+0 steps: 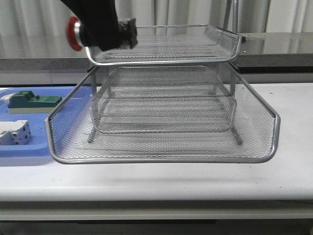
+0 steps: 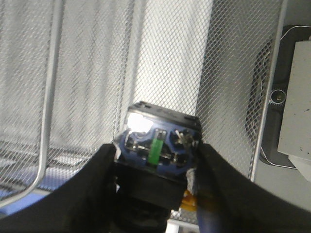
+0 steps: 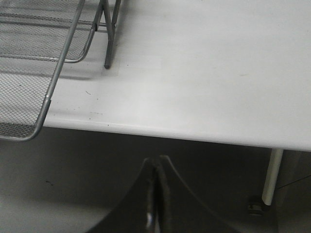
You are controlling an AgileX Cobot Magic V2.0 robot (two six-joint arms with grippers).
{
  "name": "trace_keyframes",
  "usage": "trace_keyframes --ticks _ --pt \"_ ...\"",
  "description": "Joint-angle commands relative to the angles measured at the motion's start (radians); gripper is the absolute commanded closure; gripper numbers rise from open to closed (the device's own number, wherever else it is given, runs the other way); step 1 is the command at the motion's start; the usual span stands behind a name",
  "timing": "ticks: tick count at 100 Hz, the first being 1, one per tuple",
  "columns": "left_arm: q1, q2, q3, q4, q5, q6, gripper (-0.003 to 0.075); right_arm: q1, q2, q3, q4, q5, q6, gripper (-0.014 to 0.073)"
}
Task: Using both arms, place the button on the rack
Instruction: 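Lift the push button with the left gripper toward the pulled-out tray, then lower the button into the pulled-out tray and open the left gripper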
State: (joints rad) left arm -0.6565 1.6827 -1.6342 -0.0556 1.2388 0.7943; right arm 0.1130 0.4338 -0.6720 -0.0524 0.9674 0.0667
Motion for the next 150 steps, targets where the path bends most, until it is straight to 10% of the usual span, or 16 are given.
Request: trace_keyframes --ticks 1,36,79,150 --pt "-0.033 0.002 -0.023 -0.013 -0.06 -0.017 0.0722 0.004 0.006 -0.033 -0.011 -0.058 -0.003 0.0664" --pt "-0.062 0.136 -0.023 -0.032 -0.239 -0.04 0.0692 0.004 0.006 -0.033 -0.011 -0.058 -0.003 0.0664" --pt "-0.062 0.157 -0.023 -0.04 -0.258 -0.065 0.0319 0.004 0.006 -0.033 -0.011 -0.058 -0.003 0.0664" --pt "-0.044 -0.041 -0.023 -0.034 -0.181 -0.202 0.0309 0.004 0.006 -0.033 -0.011 -0.058 -0.003 0.0664"
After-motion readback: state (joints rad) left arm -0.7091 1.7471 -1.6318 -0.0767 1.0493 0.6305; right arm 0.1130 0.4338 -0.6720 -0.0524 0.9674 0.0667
